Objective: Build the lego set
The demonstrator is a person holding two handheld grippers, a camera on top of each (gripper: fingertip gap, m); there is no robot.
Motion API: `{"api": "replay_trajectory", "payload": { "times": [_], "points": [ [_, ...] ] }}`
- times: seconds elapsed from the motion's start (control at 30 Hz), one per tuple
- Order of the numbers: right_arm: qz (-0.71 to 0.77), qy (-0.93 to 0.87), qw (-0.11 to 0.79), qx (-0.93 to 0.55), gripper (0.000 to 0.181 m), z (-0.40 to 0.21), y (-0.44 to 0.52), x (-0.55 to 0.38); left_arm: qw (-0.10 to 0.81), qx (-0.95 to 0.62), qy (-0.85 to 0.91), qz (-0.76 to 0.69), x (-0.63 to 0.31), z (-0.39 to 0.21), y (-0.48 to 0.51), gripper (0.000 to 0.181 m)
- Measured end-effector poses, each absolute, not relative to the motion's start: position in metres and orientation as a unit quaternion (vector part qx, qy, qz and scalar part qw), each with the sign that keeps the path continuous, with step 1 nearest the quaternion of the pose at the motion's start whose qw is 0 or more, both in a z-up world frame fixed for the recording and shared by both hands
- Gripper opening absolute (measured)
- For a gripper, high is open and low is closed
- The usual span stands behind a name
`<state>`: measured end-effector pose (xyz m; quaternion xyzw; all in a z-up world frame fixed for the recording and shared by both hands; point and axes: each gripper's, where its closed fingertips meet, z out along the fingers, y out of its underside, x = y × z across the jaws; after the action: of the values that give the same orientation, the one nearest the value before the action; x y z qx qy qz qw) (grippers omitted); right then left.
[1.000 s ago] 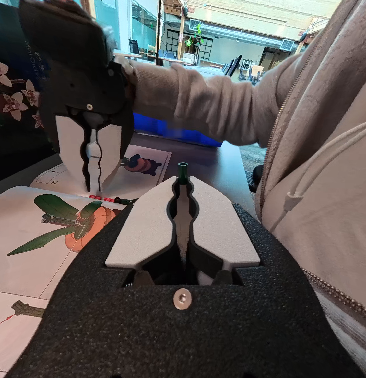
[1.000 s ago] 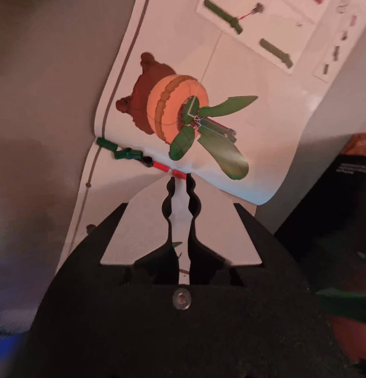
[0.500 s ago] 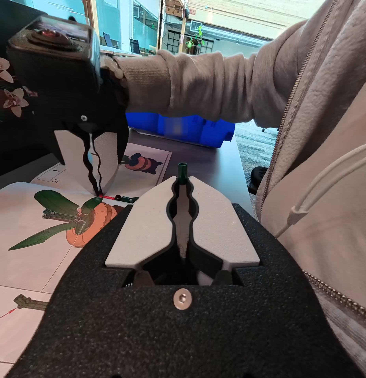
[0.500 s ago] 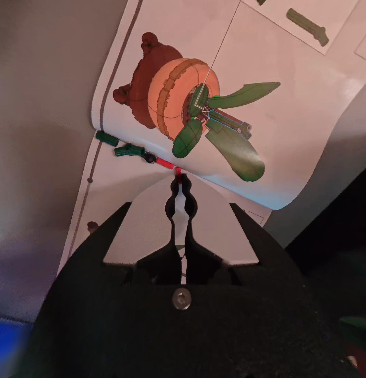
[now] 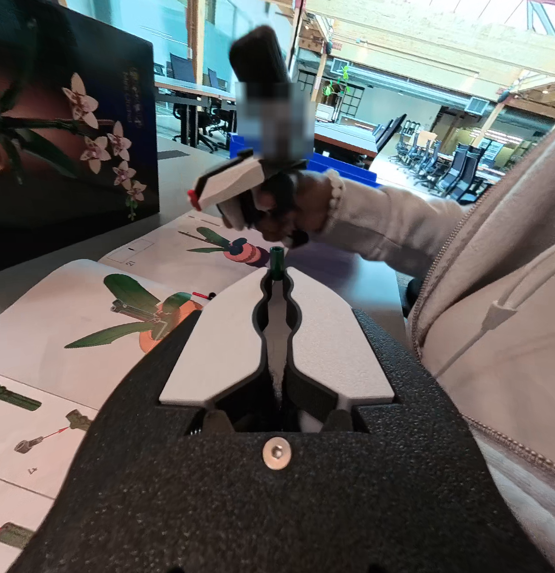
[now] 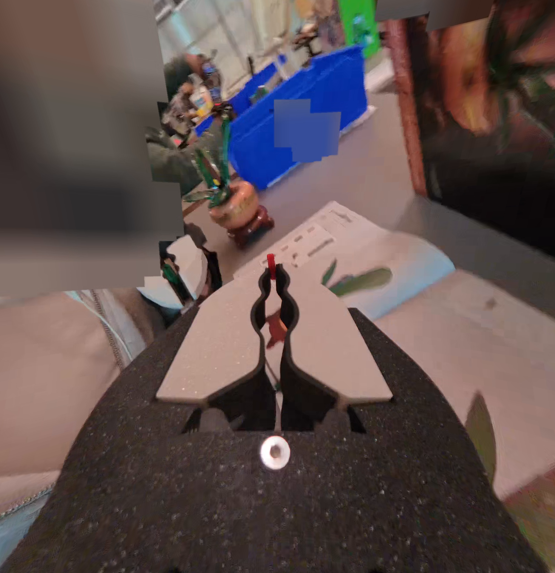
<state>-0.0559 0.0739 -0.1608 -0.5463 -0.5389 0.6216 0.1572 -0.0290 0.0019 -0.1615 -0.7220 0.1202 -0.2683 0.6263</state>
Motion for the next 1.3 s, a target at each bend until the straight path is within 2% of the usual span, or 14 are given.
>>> {"api": "replay_trajectory", "payload": {
  "times": [0.1, 0.27, 0.37, 0.53, 1.0, 1.3],
  "points": [
    [0.514, -0.579, 0.150, -0.615, 0.003, -0.204, 0.091, -0.027, 0.624, -0.727, 0.114, -0.262, -0.031, -0.163, 0.003, 0.005],
    [0.201, -0.708, 0.120, -0.667, 0.003, -0.249, 0.125, 0.021, 0.620, -0.732, 0.128, -0.252, -0.027, -0.166, 0.004, 0.005],
    [0.127, -0.736, 0.106, -0.656, 0.003, -0.257, 0.130, 0.028, 0.618, -0.735, 0.132, -0.246, -0.027, -0.167, 0.005, 0.005],
    [0.112, -0.750, 0.101, -0.644, 0.012, -0.259, 0.130, 0.028, 0.615, -0.735, 0.131, -0.253, -0.026, -0.168, 0.004, 0.005],
    [0.063, -0.802, 0.072, -0.589, 0.009, -0.257, 0.142, 0.028, 0.615, -0.731, 0.134, -0.263, -0.025, -0.166, 0.002, 0.005],
    [0.032, -0.931, 0.083, -0.354, 0.011, -0.246, 0.141, 0.024, 0.613, -0.732, 0.135, -0.264, -0.025, -0.167, 0.002, 0.005]
  ]
}}
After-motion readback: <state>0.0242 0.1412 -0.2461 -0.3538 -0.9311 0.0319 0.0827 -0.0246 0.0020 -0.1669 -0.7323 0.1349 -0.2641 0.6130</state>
